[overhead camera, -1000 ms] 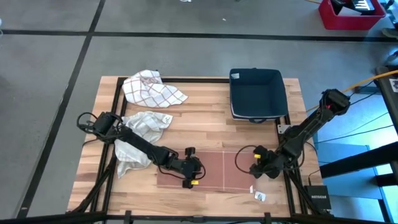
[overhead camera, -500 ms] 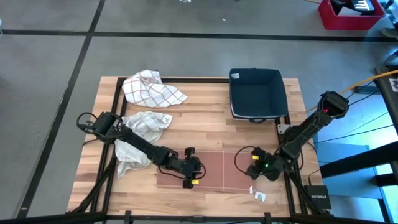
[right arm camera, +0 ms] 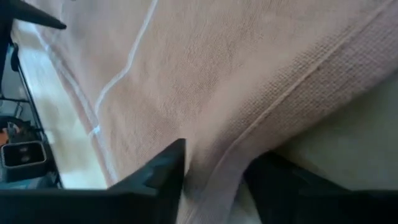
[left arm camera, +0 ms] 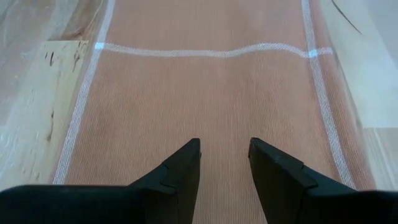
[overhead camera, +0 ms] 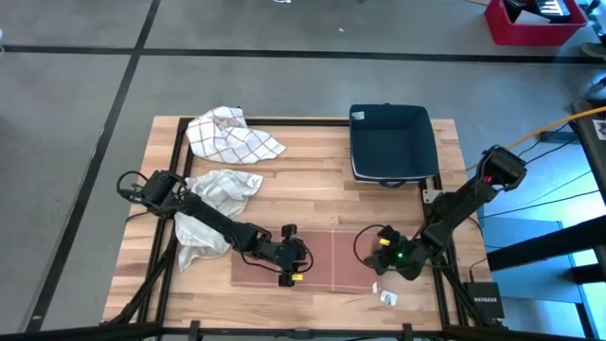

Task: Fold towel
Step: Fold the brown towel

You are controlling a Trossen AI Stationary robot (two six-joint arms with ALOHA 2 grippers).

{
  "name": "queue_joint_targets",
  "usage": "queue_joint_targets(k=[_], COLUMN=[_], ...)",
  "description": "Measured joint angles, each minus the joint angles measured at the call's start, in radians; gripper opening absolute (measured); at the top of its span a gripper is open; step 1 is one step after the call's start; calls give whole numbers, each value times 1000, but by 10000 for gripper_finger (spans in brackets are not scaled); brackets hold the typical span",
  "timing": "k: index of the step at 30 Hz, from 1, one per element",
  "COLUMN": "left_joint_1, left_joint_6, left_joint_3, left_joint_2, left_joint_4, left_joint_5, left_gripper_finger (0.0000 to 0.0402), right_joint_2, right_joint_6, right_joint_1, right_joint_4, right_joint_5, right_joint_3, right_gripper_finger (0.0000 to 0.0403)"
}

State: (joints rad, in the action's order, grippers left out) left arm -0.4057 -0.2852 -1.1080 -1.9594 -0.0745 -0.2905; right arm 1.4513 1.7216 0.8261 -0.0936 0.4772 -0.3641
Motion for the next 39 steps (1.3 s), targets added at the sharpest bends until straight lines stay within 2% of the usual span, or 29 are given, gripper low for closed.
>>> queue_joint_targets(k=[5,7,11,16,22,27,32,39], left_joint_1=[0,0,9,37,53,56,57,47], left_joint_6=[9,24,24,-12,-13,-14,4,86], left_joint_3=[0,-1,-2,-2,-6,-5,-4,3], left_joint_2=[0,-4,-46,-109,-141,-141,-141,-63], left_joint_4=[-56,-84,-104,-140,-172,-171,-177,-101], left_joint_5=[0,0,0,-2,0,0,0,1], left_gripper_finger=[131,131,131,131,131,131,131,131], right_joint_2=[16,15,15,-16,-110,-140,-131,-122], right_joint_6=[-56,-73,-79,-91,-118,-234,-381,-524], right_joint_1=[-2,-3,-3,-3,-9,-41,-116,-201], right_joint_4=[-26,-26,-27,-14,62,95,91,96], right_joint_5=[37,43,42,34,65,98,96,64], right_joint_3=[2,2,1,2,-66,-173,-272,-317], right_gripper_finger=[38,16,34,14,25,13,20,18])
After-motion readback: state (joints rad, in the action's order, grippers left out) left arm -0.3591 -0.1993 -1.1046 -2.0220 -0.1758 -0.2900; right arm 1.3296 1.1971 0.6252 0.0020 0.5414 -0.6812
